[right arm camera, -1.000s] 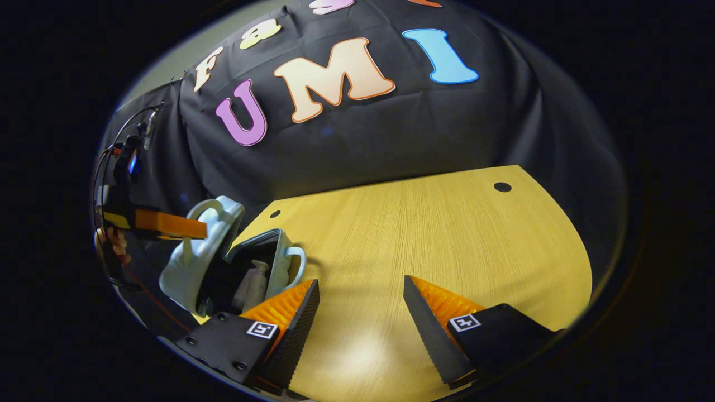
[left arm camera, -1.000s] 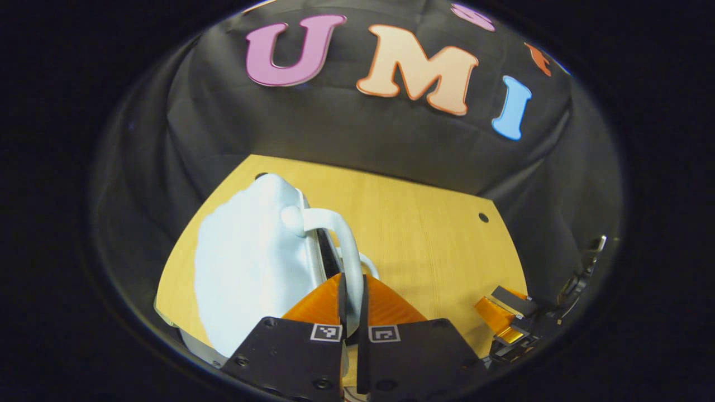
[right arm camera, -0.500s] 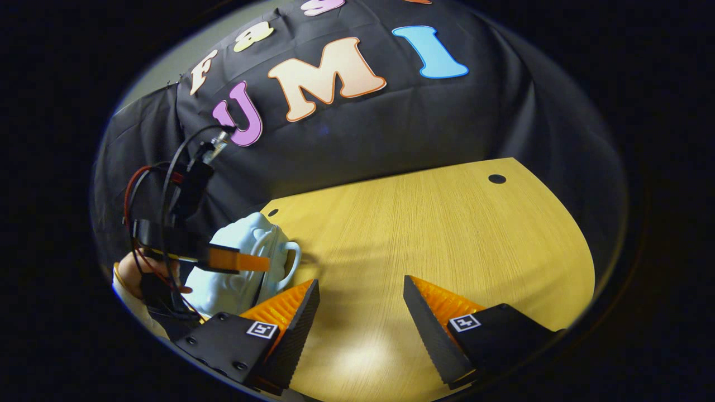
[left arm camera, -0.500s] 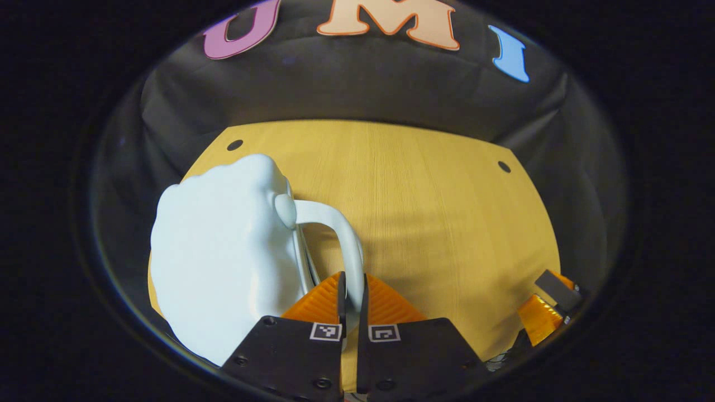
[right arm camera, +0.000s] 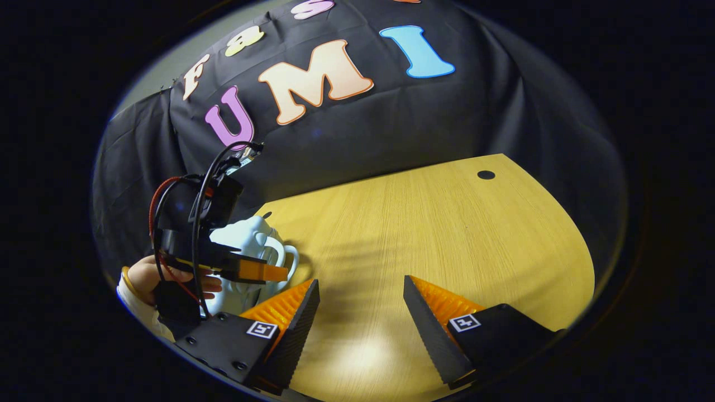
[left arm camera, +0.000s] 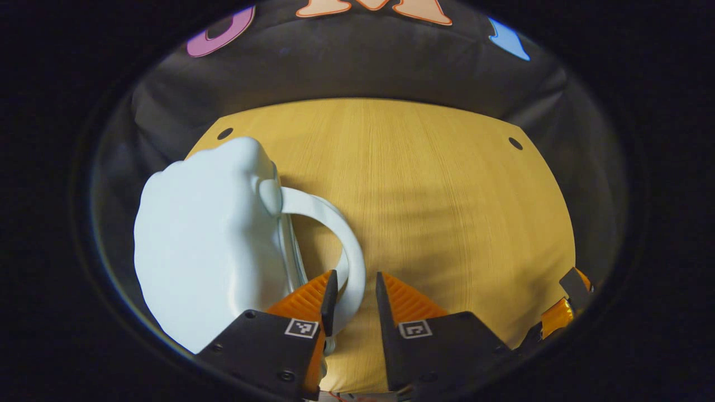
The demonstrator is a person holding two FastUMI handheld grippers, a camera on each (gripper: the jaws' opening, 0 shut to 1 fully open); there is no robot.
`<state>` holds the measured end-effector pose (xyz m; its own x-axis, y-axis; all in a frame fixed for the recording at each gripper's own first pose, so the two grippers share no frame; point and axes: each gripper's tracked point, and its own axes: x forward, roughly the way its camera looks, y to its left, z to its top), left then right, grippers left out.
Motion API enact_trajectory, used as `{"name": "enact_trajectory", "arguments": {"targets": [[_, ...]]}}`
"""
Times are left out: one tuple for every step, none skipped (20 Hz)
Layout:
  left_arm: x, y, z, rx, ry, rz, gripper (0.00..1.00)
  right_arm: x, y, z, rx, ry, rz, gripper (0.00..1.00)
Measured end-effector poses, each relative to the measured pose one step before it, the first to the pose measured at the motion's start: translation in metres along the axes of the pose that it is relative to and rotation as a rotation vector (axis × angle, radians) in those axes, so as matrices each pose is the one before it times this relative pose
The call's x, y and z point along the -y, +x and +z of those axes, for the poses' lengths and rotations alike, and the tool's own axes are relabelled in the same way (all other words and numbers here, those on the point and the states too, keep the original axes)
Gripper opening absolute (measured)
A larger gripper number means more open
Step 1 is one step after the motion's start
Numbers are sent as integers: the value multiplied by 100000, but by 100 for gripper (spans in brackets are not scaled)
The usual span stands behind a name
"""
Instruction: First open the suitcase, pack the skin care products into it, and then close the suitcase.
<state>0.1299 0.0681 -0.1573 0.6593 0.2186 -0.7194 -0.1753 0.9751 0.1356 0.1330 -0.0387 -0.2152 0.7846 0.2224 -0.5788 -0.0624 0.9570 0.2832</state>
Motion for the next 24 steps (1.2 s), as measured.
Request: {"name": "enact_trajectory", "arguments": {"targets": [[392,-262,89,103,786,-468,48,107,-3,42,220,485,-211,95],[439,279,-241,-784,822,864,59,91,-149,112,343,411,69,95],[417,17,-226,-528,1535,1486,86,9,-161,117,458,249,163,95],[389,-469,-46,-9,1925,1756,85,-45,-47,74,493,138,38,95],[153,-338,-149,81,1578,1069,97,-36,-120,160,369,68,171,95],[-298,-886,-188,935,1019,-1178,97,-11,-124,29,318,-6,104,95],[-56,-1025,-272,-316,689,-1599,96,-72,-151,58,260,-73,166,95],[-130,-1326,-453,-133,813,-1804,96,-43,-228,74,282,-76,127,95],[-79,-888,-203,450,600,-984,96,-120,-182,166,649,-2,200,95],[533,-168,39,667,309,99,96,-118,-215,199,729,89,220,95],[-122,-711,28,1300,674,247,96,-231,-244,162,710,124,214,95],[-535,-902,12,842,605,809,96,-220,-287,75,555,180,330,95],[-443,-843,49,1715,459,79,96,-378,-308,45,486,111,467,95],[-469,-1166,-20,1504,-175,-266,96,-367,-288,78,450,-32,439,95],[-251,-885,7,1517,-632,-576,100,-419,-352,41,507,-306,214,95],[-230,-741,83,1930,-408,-572,96,-439,-358,-54,555,-396,62,95],[-666,-957,96,2581,81,20,96,-533,-425,156,884,-293,-13,95],[-470,-774,225,2947,511,115,96,-601,-425,52,1044,-109,-83,95],[-674,-908,140,3351,715,306,96,-691,-429,118,1160,103,-168,95],[-531,-915,200,3526,608,-49,97,-619,-421,173,1212,0,-535,95],[-333,-683,33,2931,873,-476,96,-666,-533,215,1687,-254,-663,95],[-389,-760,54,2490,892,-694,96,-785,-475,316,2245,-425,-1074,95],[-389,-783,-276,728,652,-800,96,-681,-552,136,925,478,-1139,95],[-313,-752,-489,-37,1004,-1131,96,-857,-861,226,1992,884,-126,95]]}}
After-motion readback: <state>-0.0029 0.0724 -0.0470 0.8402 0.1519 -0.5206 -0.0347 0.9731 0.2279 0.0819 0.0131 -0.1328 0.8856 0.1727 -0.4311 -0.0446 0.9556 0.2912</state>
